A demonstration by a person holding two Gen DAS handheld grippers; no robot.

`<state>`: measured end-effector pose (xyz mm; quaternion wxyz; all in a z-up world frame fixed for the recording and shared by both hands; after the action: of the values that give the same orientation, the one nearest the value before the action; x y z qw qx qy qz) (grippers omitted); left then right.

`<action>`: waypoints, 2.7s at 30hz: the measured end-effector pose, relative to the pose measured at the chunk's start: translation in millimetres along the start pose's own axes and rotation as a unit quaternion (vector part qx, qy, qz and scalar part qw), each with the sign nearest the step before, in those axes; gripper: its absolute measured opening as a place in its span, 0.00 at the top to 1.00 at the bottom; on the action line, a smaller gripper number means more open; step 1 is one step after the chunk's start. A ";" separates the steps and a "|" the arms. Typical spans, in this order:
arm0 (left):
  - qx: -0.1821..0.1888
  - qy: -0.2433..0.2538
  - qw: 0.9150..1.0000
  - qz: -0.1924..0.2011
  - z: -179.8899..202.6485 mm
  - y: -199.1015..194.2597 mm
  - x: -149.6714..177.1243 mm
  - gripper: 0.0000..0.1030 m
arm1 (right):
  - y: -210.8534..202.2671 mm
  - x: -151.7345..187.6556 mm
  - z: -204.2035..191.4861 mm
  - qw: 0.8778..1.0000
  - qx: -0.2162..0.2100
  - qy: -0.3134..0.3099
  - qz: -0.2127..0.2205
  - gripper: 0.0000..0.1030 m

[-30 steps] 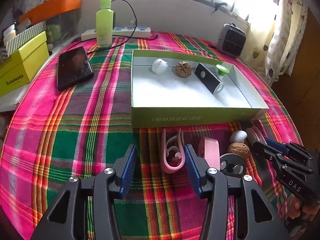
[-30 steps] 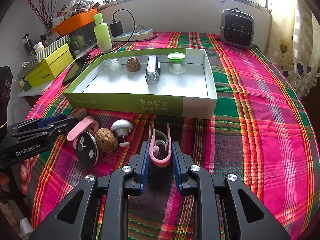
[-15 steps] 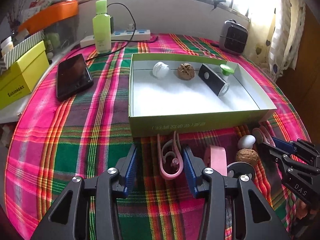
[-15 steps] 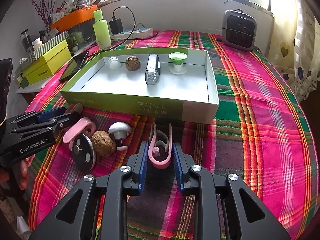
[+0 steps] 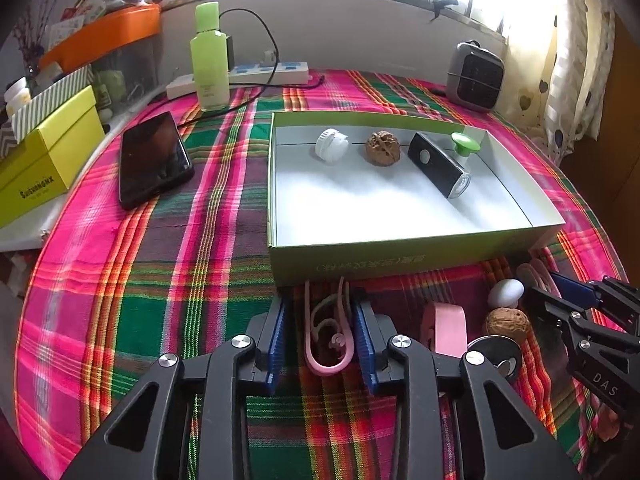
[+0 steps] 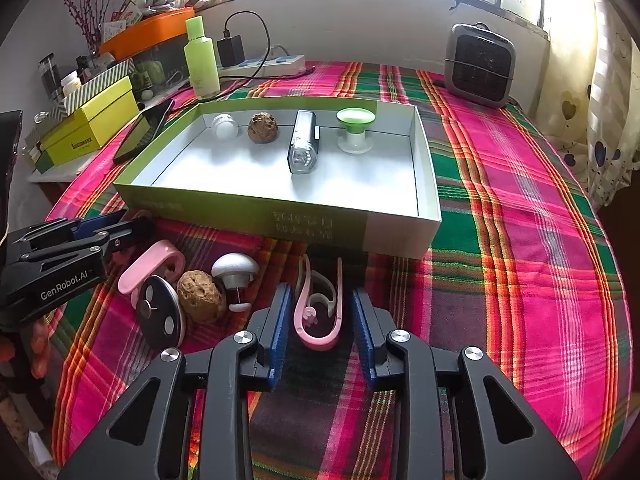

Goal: Organize objects
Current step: 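Grasp a pink hook with the right tool while the left tool grasps another pink hook, then carry both pink hooks into the box with both tools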

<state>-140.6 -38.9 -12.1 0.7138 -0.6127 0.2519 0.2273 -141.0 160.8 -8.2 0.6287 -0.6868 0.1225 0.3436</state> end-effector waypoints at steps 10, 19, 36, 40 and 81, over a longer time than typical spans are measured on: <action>-0.001 -0.004 1.000 0.001 -3.3 -1.8 1.2 0.79 | 0.0 0.4 0.6 1.000 0.003 0.002 0.001 0.76; 0.003 -0.007 1.000 0.003 -2.6 -6.1 3.7 0.79 | -2.7 1.0 -1.7 1.000 -0.004 -0.001 0.006 0.76; 0.017 -0.001 1.000 0.010 4.2 -19.1 2.0 0.79 | -11.3 0.9 0.6 1.000 -0.018 0.009 0.013 0.76; 0.018 0.000 1.000 0.018 5.6 -25.0 -1.4 0.79 | -14.7 -1.4 1.3 1.000 -0.024 0.010 0.016 0.76; 0.037 -0.009 0.999 0.018 10.2 11.2 -78.4 0.79 | 15.0 -78.3 28.9 0.999 -0.014 0.018 0.022 0.76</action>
<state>-207.3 -28.4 30.6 0.7342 -0.5793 0.2640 0.2361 -216.7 164.8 29.9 0.6087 -0.6989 0.1439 0.3469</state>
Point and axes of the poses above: each gripper's, at about its wrist camera, not at the fingertips, and y roughly the way its jaws point, z to its right, x to its underside, the point moved 3 cm from there along y, roughly the way its jaws point, and after that the axes turned 5 degrees about x, right-handed, at the moved point
